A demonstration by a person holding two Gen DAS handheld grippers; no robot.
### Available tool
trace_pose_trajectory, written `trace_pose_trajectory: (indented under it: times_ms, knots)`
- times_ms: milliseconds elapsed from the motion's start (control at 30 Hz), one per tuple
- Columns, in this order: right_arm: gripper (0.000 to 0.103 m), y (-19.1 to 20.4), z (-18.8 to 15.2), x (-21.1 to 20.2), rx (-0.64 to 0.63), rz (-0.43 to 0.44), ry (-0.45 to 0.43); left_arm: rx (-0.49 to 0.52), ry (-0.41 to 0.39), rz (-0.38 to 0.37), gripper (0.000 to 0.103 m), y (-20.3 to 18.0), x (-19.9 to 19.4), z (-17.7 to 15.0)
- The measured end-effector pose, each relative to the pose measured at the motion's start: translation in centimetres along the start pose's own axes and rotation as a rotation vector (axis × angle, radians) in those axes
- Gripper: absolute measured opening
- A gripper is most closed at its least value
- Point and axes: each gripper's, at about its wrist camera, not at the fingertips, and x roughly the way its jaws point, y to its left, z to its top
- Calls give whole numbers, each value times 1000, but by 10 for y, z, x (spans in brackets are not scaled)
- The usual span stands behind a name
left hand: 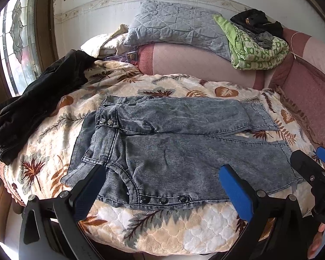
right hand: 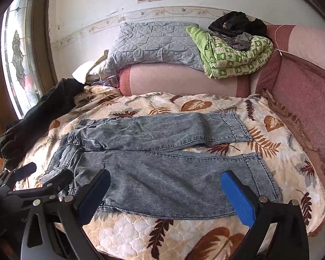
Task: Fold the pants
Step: 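Move both tools toward the jeans lying flat on the bed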
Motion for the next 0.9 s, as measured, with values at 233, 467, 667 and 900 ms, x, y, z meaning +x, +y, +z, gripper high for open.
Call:
trace_pose_trajectory:
  times_ms: [233,467,667,900]
  knots:
    - [103,2,2,-2,-2,3,-9,-2,-4,3,103,1,0,1]
    - [103,5,2,0,-8,11,-5,-10,1,6,103,3,1,2]
    - [103,5,3,-1,-11,15,-7,-13,2,13,103,4,2,2]
    - [103,4,-1,2,-7,26,6,-10,11,18,103,3,4,-1]
